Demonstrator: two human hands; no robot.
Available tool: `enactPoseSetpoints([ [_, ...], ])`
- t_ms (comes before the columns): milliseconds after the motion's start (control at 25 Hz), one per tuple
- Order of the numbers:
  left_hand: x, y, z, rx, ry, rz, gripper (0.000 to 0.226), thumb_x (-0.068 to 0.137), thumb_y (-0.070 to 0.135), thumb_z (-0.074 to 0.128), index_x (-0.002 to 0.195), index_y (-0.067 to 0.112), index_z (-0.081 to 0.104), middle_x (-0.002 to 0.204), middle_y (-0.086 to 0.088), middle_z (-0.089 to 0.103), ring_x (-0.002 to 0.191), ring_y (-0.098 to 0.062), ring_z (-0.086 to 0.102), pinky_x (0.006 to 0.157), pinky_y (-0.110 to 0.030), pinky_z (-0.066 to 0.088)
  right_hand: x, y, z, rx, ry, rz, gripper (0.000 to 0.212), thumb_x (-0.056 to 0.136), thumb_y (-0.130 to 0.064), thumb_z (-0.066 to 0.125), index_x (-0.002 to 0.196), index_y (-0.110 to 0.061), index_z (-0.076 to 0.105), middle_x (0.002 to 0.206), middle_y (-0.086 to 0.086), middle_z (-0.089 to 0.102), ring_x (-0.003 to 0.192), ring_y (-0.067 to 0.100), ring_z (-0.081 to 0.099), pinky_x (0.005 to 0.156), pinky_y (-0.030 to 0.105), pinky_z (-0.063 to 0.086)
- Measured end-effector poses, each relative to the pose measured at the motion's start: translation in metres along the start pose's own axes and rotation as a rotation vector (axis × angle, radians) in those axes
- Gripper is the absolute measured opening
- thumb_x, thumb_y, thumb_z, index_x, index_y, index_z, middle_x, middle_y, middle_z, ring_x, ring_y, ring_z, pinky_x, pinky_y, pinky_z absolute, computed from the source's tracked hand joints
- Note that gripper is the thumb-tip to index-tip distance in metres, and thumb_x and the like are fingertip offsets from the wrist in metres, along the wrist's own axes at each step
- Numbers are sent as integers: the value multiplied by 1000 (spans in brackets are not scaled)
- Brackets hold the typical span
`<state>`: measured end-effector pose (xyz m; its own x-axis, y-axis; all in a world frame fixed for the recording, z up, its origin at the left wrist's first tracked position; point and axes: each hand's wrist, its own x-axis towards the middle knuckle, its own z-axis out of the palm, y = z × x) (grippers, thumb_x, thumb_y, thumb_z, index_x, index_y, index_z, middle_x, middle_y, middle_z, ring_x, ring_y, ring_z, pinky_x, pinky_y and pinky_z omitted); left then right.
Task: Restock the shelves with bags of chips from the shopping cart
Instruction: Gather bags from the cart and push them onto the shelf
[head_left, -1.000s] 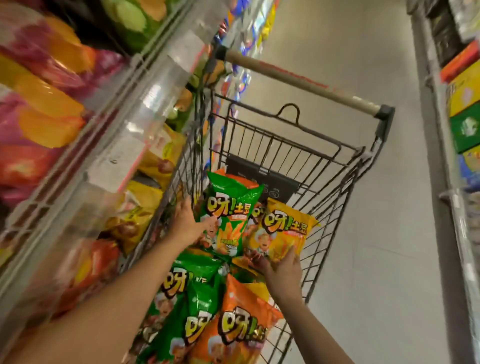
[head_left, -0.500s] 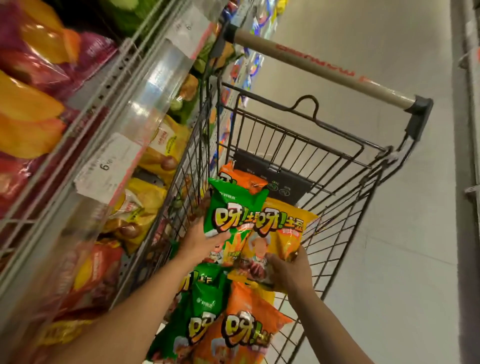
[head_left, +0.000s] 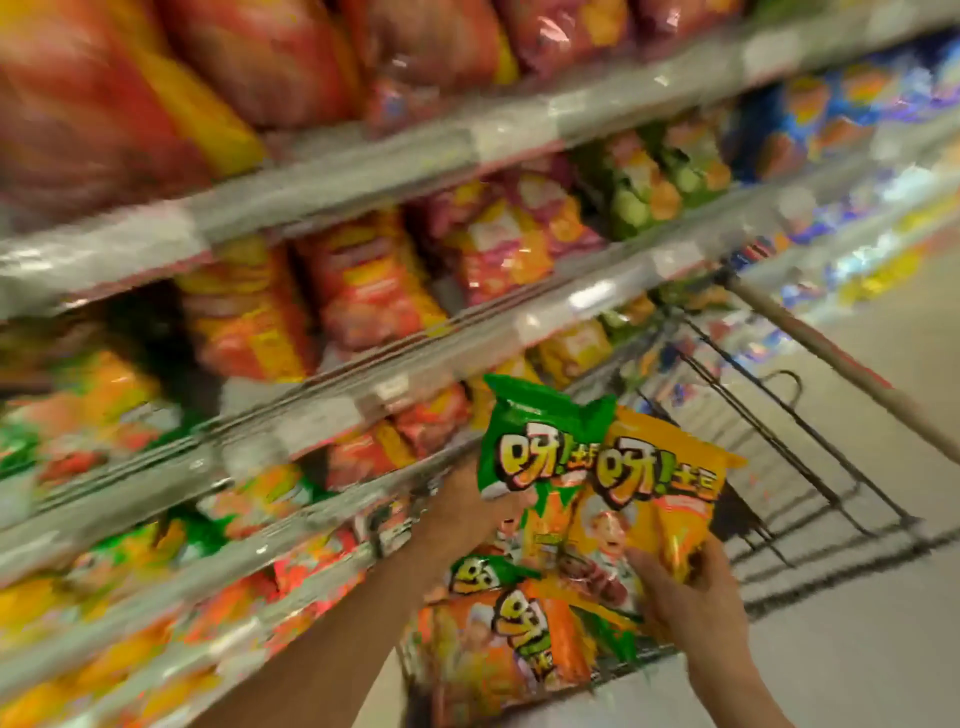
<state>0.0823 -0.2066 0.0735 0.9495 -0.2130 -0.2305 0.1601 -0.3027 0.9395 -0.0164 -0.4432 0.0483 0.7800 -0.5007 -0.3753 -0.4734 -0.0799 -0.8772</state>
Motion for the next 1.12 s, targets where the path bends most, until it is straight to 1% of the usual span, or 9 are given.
enactPoseSetpoints([
  [160, -113, 5, -62, -69, 268, 1, 43, 82, 30, 85, 121, 35, 67, 103, 30, 74, 96, 10, 68, 73, -8, 52, -58, -40, 17, -160, -245, -224, 57, 73, -29, 89, 121, -28, 57, 106, 6, 71, 99, 33, 67, 86, 54, 55],
  [280, -188, -4, -101, -119, 463, -26, 43, 78, 34, 86, 117, 31, 69, 101, 20, 77, 92, 4, 71, 71, -10, 52, -98, -57, 46, -215, -408, -369, 56, 73, -19, 89, 121, -19, 59, 99, 1, 70, 94, 27, 66, 74, 34, 48],
  [400, -268, -21, -134, -179, 595, -32, 45, 79, 37, 84, 120, 34, 66, 108, 17, 76, 98, 0, 71, 76, -12, 54, -146, -61, 83, -260, -571, -421, 57, 71, -16, 90, 120, -17, 62, 96, -1, 69, 93, 23, 64, 76, 34, 42],
  [560, -356, -52, -163, -260, 667, -32, 47, 81, 37, 83, 124, 33, 64, 115, 10, 75, 106, -9, 71, 84, -22, 57, -205, -48, 123, -305, -721, -385, 73, 68, -22, 92, 132, -22, 57, 118, 7, 67, 113, 28, 62, 99, 42, 43],
  [640, -398, -69, -176, -290, 699, -40, 47, 79, 39, 84, 122, 34, 64, 114, 9, 76, 105, -11, 72, 84, -25, 58, -237, -36, 140, -324, -780, -350, 73, 67, -25, 93, 130, -25, 55, 120, 7, 67, 114, 29, 62, 104, 44, 44],
  [720, -434, -87, -190, -302, 731, -47, 45, 78, 40, 85, 118, 38, 65, 112, 11, 77, 103, -10, 73, 82, -25, 57, -274, -24, 152, -341, -803, -353, 69, 66, -27, 93, 125, -28, 57, 113, 1, 69, 106, 26, 65, 100, 45, 48],
  [840, -487, -112, -213, -324, 731, -50, 47, 75, 42, 86, 117, 38, 66, 111, 12, 77, 101, -8, 73, 81, -25, 56, -329, -9, 165, -344, -816, -401, 58, 67, -29, 92, 114, -35, 59, 106, -13, 68, 93, 6, 63, 82, 29, 50],
  [960, -529, -129, -237, -327, 739, -33, 51, 73, 43, 88, 119, 36, 67, 110, 16, 76, 99, -2, 72, 81, -24, 54, -377, 5, 172, -362, -804, -436, 72, 66, -36, 92, 129, -31, 57, 118, -5, 70, 110, 21, 63, 101, 42, 47],
  [1120, -571, -145, -260, -365, 692, 4, 51, 69, 38, 87, 116, 32, 68, 109, 11, 78, 95, -6, 74, 68, -16, 57, -432, 21, 177, -367, -773, -482, 75, 71, -34, 90, 135, -27, 52, 118, -3, 68, 109, 21, 61, 94, 36, 44],
])
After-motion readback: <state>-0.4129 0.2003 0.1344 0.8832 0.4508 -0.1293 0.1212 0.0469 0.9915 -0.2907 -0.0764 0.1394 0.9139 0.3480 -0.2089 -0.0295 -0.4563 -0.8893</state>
